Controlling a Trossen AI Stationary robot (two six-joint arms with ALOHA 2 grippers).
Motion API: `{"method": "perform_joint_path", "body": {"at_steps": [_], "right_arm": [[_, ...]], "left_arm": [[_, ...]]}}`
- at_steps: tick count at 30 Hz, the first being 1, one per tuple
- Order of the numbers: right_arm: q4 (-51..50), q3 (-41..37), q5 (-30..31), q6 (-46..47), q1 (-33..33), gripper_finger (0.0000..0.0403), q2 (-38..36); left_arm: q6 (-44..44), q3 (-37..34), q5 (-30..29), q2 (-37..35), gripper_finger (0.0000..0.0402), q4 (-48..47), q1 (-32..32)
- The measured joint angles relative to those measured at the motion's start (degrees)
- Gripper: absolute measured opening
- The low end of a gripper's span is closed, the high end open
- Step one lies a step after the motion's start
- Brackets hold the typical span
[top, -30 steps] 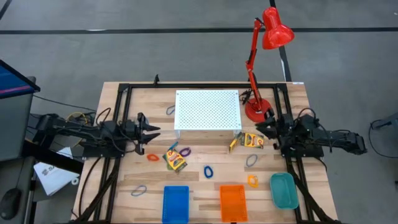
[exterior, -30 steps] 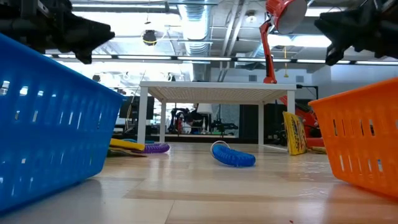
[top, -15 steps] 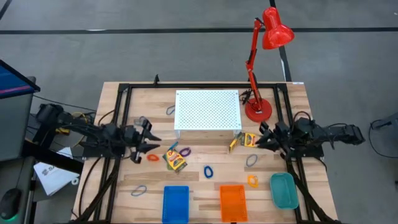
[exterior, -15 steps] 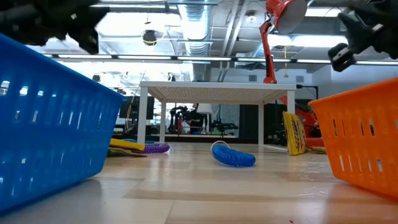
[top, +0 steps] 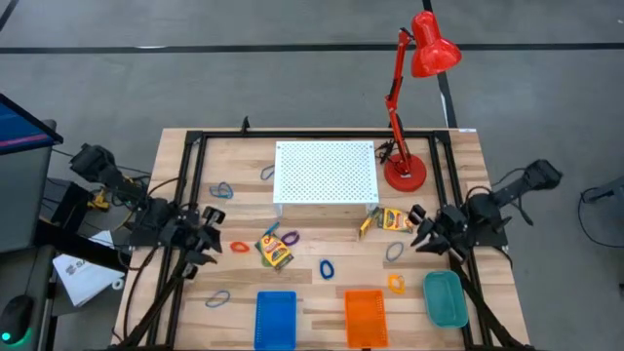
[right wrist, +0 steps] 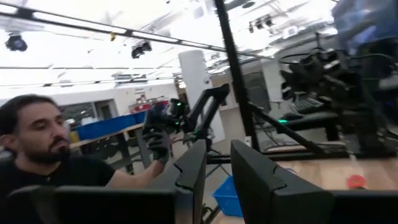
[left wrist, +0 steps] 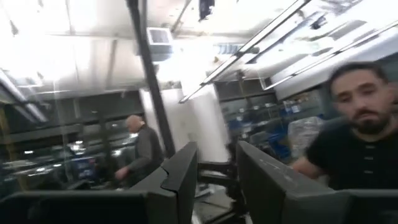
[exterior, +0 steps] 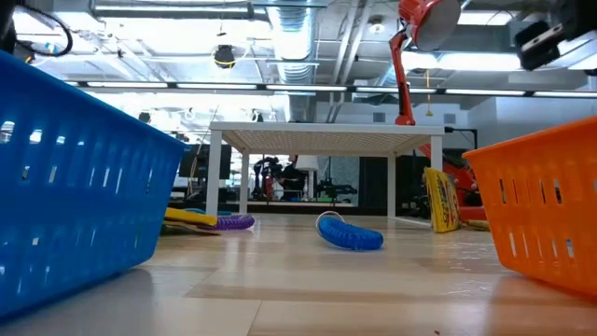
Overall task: Pick & Place Office Desk Supplies
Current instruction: Put the yellow crayon box into the green bin
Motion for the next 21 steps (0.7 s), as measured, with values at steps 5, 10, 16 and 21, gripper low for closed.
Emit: {"method": "perform_joint_path", "body": {"at_steps": [5,10,16,21], "right_arm": [[7.89,1.44,4.46,-3.2,5.71,0.0072,14.97],[9.73,11.01,8.2,-7.33,8.02,0.0072,34.19],[-10.24,29.03,8.84,-6.74,8.02,0.0072,51.23],[-34.02,43.84,11.15,-3.6,8.3,0.0072,60.56]], "left_arm": [[4.94,7.21,-13.1,3.34,0.0106,-7.79,-0.53],[10.65,18.57,-28.15,10.49,0.0106,-22.19,-0.55],[11.04,30.17,-44.41,21.78,0.0106,-37.79,-2.43],[7.65,33.37,-52.15,29.27,0.0114,-41.82,-8.29]]}}
